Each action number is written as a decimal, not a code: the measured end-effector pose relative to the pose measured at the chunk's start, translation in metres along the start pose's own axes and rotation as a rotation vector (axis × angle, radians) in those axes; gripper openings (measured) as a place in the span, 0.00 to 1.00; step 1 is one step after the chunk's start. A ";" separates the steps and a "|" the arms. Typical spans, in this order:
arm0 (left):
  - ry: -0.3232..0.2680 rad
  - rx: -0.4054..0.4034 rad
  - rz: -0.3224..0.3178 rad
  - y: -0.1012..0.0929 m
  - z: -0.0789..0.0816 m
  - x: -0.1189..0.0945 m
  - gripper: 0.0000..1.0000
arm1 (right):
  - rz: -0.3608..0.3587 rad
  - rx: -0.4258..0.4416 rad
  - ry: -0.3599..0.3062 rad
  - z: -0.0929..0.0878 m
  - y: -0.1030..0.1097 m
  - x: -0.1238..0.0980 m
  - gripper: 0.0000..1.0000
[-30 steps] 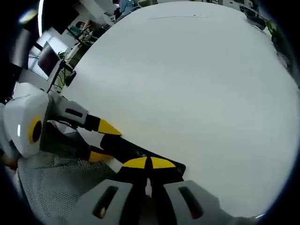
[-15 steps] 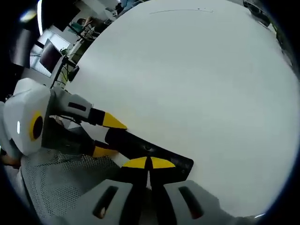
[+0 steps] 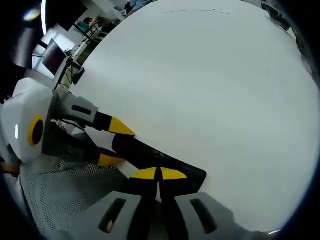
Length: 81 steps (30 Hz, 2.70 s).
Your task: Press the specified remote control buttons in sequence, fully releasing each button before pressing the next.
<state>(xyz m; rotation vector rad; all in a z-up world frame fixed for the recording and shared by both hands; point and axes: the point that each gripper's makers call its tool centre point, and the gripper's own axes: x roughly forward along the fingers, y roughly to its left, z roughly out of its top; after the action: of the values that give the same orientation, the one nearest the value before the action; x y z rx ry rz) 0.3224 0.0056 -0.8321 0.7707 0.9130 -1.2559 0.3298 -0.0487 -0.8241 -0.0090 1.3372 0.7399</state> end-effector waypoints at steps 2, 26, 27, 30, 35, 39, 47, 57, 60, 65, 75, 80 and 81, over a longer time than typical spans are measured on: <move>0.002 0.001 -0.001 0.000 0.000 0.000 0.25 | -0.010 -0.010 -0.003 0.000 0.000 0.000 0.00; -0.008 0.001 0.000 0.000 0.000 0.000 0.25 | -0.006 0.019 0.033 -0.007 -0.006 -0.006 0.00; -0.008 0.001 0.000 0.000 0.000 0.000 0.25 | -0.008 0.019 0.035 -0.008 -0.006 -0.006 0.00; -0.007 0.001 0.001 0.000 0.000 -0.001 0.25 | -0.012 0.016 0.042 -0.010 -0.007 -0.008 0.00; -0.007 0.001 0.001 0.000 0.000 -0.001 0.25 | -0.014 0.013 0.050 -0.012 -0.007 -0.007 0.00; -0.008 0.002 0.001 0.000 0.000 -0.001 0.25 | -0.019 -0.005 0.054 -0.013 -0.006 -0.006 0.00; -0.008 0.001 0.001 0.000 0.000 0.000 0.25 | -0.043 -0.053 0.044 -0.014 -0.006 -0.005 0.00; -0.013 0.002 0.002 0.000 0.000 0.000 0.25 | -0.056 -0.079 0.048 -0.013 -0.006 -0.005 0.00; -0.015 0.008 0.001 0.000 0.001 0.000 0.25 | -0.057 -0.103 0.048 -0.012 -0.007 -0.005 0.00; -0.020 0.016 -0.002 0.000 0.001 0.000 0.24 | -0.038 -0.076 0.050 -0.013 -0.007 -0.007 0.00; -0.020 0.018 -0.005 0.000 0.002 0.000 0.24 | -0.084 -0.137 -0.017 -0.001 -0.013 -0.010 0.00; -0.024 0.020 -0.005 0.000 0.002 0.000 0.24 | -0.068 -0.132 -0.002 -0.002 -0.009 -0.005 0.00; -0.022 0.020 -0.006 0.000 0.002 0.000 0.24 | -0.072 -0.137 -0.004 -0.002 -0.009 -0.005 0.00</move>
<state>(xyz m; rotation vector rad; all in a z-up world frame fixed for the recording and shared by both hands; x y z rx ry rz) 0.3228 0.0039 -0.8315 0.7691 0.8862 -1.2786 0.3316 -0.0591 -0.8235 -0.1634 1.2740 0.7689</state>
